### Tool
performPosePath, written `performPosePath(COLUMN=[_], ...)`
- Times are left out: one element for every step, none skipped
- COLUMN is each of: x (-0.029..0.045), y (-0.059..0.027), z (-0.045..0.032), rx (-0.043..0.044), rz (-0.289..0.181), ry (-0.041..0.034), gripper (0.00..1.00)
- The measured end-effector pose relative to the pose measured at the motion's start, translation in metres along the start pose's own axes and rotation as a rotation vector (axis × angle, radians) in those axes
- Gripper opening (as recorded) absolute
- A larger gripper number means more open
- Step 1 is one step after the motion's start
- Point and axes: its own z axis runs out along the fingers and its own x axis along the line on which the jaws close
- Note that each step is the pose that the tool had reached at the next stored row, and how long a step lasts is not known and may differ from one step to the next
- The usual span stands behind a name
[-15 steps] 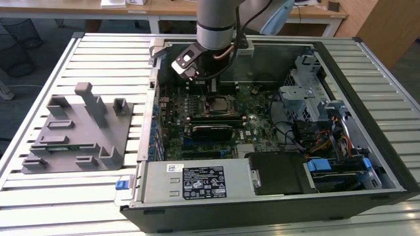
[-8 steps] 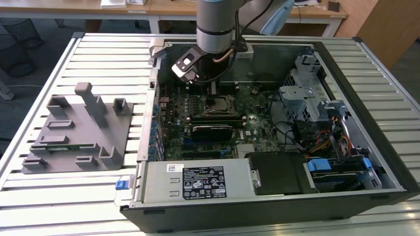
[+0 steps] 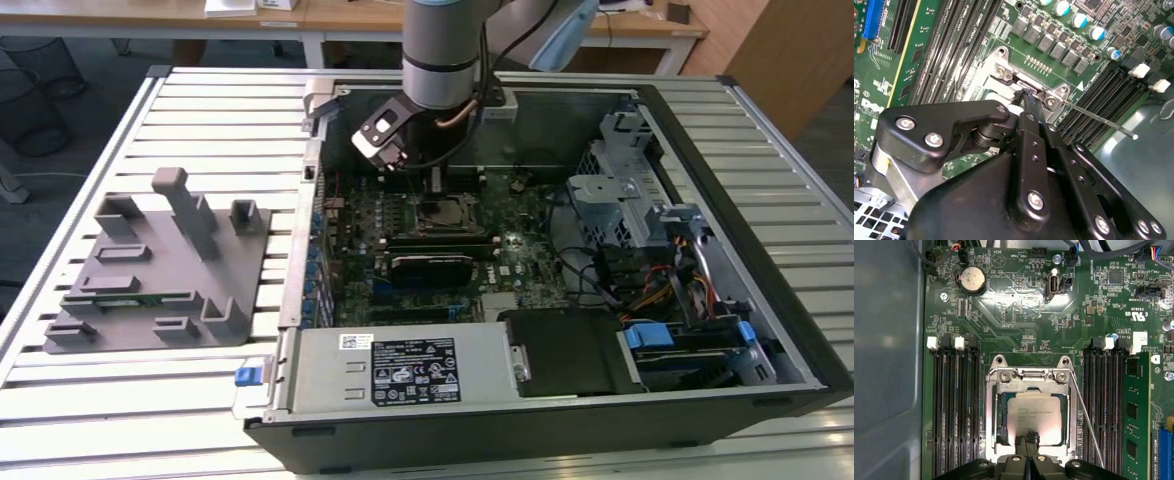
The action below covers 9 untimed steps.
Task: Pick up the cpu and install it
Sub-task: 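Close the cpu cover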
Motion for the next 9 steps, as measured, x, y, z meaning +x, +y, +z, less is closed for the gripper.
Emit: performPosePath(x=[0.0,0.0,0.0,0.0,0.0,0.0,0.0,0.0001,0.0001], y=[0.0008,0.0016,0.0024,0.0033,0.0042,0.0051,0.0063,0.0076,0.0089], z=[0.0,0.0,0.0,0.0001,0.0001,0.0002,0.0003,0.0005,0.0007], rx=[0.0001,0.0001,0.0001,0.0001,0.0002,0.0001,0.0002,0.0003,0.0004], rz=[0.0,0.0,0.0,0.0,0.0,0.0,0.0,0.0,0.0], ry=[0.0002,0.0004,0.0008,0.001,0.0013,0.0015,0.0015,0.0015,0.0014], gripper=[0.11,0.11,0.11,0.11,0.11,0.11,0.11,0.11,0.11])
